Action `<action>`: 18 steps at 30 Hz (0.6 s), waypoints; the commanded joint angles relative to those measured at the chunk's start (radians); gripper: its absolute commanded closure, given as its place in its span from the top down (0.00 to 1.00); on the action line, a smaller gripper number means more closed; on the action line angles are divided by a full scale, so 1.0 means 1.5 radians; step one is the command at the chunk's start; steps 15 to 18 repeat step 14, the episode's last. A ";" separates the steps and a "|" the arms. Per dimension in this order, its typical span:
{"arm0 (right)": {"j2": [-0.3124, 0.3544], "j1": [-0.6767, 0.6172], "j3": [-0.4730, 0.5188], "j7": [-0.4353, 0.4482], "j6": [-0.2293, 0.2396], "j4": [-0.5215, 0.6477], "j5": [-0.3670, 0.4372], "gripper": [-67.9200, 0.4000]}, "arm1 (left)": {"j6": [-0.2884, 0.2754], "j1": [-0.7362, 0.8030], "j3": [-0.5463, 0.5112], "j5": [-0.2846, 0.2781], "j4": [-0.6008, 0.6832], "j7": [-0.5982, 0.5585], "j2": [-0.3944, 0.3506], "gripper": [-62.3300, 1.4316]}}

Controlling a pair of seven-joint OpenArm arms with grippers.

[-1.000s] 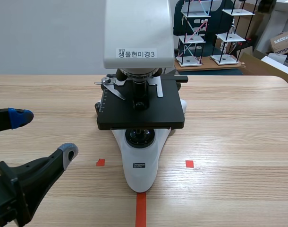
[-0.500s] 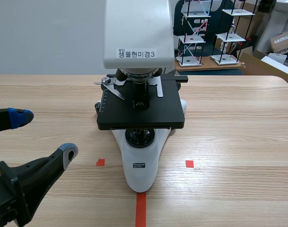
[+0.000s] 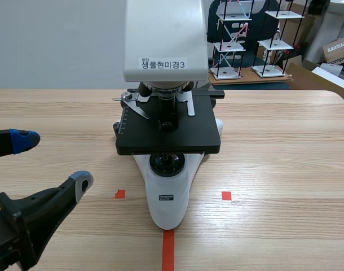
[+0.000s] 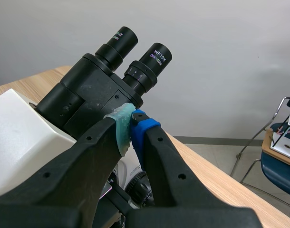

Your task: Point at the eyepiece

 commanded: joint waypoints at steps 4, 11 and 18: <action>0.003 0.008 0.009 0.010 -0.002 0.012 0.005 0.01 | -0.001 0.000 0.000 -0.005 0.007 -0.012 -0.002 1.00; 0.002 0.008 0.009 0.010 -0.002 0.012 0.005 0.01 | -0.001 0.000 0.000 -0.004 0.007 -0.012 -0.002 1.00; 0.000 0.008 0.009 0.010 -0.002 0.012 0.005 0.01 | -0.001 0.000 0.000 -0.004 0.007 -0.012 -0.002 1.00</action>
